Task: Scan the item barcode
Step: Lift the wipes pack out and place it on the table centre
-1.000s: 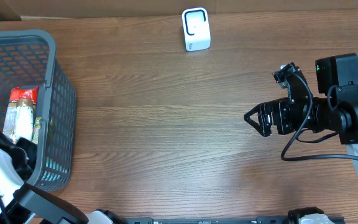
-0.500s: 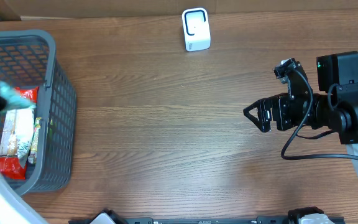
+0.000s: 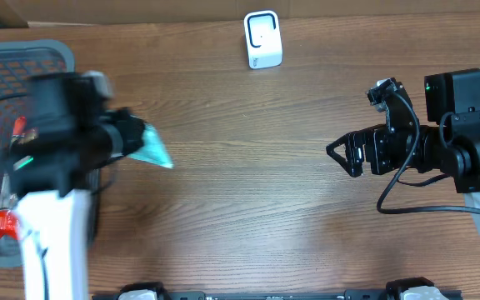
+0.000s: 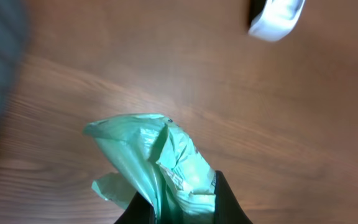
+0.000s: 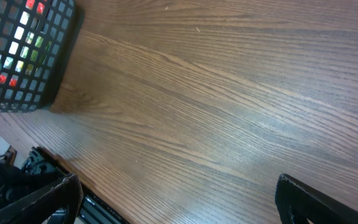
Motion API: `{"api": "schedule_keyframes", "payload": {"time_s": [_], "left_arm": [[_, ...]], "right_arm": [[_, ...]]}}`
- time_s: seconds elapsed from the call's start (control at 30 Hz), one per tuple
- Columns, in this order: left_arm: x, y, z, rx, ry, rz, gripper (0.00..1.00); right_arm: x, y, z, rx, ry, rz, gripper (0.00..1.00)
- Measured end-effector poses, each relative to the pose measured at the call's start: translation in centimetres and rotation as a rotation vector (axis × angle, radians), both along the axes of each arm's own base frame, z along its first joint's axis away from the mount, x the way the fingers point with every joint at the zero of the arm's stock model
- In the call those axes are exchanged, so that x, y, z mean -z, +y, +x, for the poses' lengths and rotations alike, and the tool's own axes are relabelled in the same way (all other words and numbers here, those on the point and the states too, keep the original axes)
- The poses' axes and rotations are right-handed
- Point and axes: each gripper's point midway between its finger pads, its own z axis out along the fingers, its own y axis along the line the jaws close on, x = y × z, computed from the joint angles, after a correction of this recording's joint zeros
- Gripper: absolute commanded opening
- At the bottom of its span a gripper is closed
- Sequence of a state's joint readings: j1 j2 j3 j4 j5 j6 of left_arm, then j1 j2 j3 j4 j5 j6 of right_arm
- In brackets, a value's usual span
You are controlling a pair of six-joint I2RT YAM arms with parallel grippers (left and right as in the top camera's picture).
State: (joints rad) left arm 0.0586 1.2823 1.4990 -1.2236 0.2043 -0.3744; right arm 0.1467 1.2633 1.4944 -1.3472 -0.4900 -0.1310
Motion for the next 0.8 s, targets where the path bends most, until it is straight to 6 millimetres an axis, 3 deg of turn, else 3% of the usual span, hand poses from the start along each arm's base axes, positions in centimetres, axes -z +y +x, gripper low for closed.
{"api": "schedule_keyframes", "payload": {"time_s": [0.17,0.37,0.43,0.47,0.53,0.67,0.77,0.8], "left_arm": [[8.0,-5.3,1.1,0.069,0.143,0.019,0.04],[13.1,-10.9,2.1,0.155,0.226,0.05,0.04],[14.5,-11.9,2.3,0.169,0.25,0.06,0.24],[15.2,-12.3,2.4,0.173,0.262,0.064,0.4],[16.0,-12.8,2.8,0.172,0.264,0.064,0.63],[15.3,-13.0,4.0,0.182,0.217,0.064,0.82],[12.8,-12.8,5.0,0.197,0.179,0.074,0.99],[11.3,-12.7,5.4,0.197,0.163,0.077,1.0]], "right_arm": [[0.0,0.0,0.0,0.0,0.0,0.0,1.0],[0.0,0.0,0.0,0.0,0.0,0.0,1.0],[0.0,0.0,0.0,0.0,0.0,0.0,1.0],[0.0,0.0,0.0,0.0,0.0,0.0,1.0],[0.0,0.0,0.0,0.0,0.0,0.0,1.0],[0.0,0.0,0.0,0.0,0.0,0.0,1.0],[0.0,0.0,0.0,0.0,0.0,0.0,1.0],[0.0,0.0,0.0,0.0,0.0,0.0,1.0]]}}
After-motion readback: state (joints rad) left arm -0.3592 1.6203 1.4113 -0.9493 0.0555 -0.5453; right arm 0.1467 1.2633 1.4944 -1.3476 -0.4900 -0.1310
